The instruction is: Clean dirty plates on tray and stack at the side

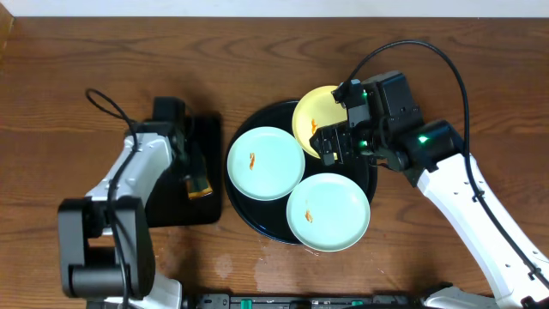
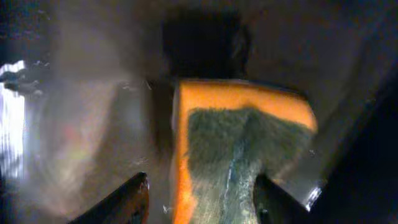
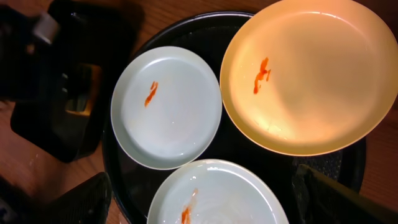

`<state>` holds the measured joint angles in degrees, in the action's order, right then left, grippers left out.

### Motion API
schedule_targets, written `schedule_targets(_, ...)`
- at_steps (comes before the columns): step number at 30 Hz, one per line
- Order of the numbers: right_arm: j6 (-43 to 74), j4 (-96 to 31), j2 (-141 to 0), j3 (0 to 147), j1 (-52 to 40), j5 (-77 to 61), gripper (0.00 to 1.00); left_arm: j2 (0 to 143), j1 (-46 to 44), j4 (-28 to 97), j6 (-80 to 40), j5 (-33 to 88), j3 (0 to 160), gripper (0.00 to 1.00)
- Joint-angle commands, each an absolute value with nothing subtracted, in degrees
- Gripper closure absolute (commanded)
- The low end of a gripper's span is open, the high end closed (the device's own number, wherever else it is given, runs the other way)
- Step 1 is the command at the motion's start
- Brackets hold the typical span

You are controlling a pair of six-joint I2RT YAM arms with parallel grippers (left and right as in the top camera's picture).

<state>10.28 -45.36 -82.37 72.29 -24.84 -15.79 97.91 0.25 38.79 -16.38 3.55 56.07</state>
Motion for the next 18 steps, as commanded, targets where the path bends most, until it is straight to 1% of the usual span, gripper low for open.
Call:
schedule_targets(1,10.9,-45.2,-82.3,73.4,-25.3,-15.4,0.08,99.8,0.2,36.0,-16.4,6.4,51.9,0.58)
schedule_targets(2,10.9,-45.2,-82.3,73.4,-25.3,-15.5,0.06,100.0,0.2,35.6,-16.4,6.4,51.5,0.65)
schedule_targets(3,10.9,-45.2,-82.3,73.4,-25.3,-15.5,0.04,100.0,0.2,35.6,-16.3,6.4,51.3,0.75)
schedule_targets(4,10.9,-45.3,-82.3,73.4,-25.3,-15.5,0.05,100.0,0.2,35.8,-16.1,6.4,51.3,0.90)
schedule_targets(5,10.9,-45.4,-82.3,73.4,-25.3,-15.5,0.09,99.7,0.2,36.4,-16.1,6.4,51.5,0.92)
schedule_targets(8,10.8,-45.4,-82.3,73.4,-25.3,-15.4,0.08,98.7,0.2,38.8,-16.1,6.4,53.1,0.92)
schedule_targets(9,10.7,-45.5,-82.4,73.4,-25.3,-15.4,0.10,98.2,0.2,40.2,-16.1,6.4,54.3,0.93)
schedule_targets(11,10.7,-45.2,-82.9,73.3,-25.3,-15.1,0.16,97.0,0.2,43.0,-16.1,6.4,56.9,0.93)
schedule_targets(12,11.7,-44.6,-84.2,72.9,-25.3,-15.2,0.21,95.5,0.2,45.7,-16.1,6.4,59.5,0.92)
schedule_targets(14,14.1,-43.9,-86.5,72.4,-25.3,-15.0,0.27,93.9,0.2,48.1,-16.1,6.4,62.0,0.93)
schedule_targets(16,16.0,-43.1,-89.5,72.2,-25.3,-15.0,0.36,92.3,0.2,49.8,-16.1,6.5,63.6,0.93)
schedule_targets(18,18.1,-42.1,-93.4,72.2,-25.3,-15.1,0.41,90.3,0.2,50.7,-16.1,6.5,64.4,0.92)
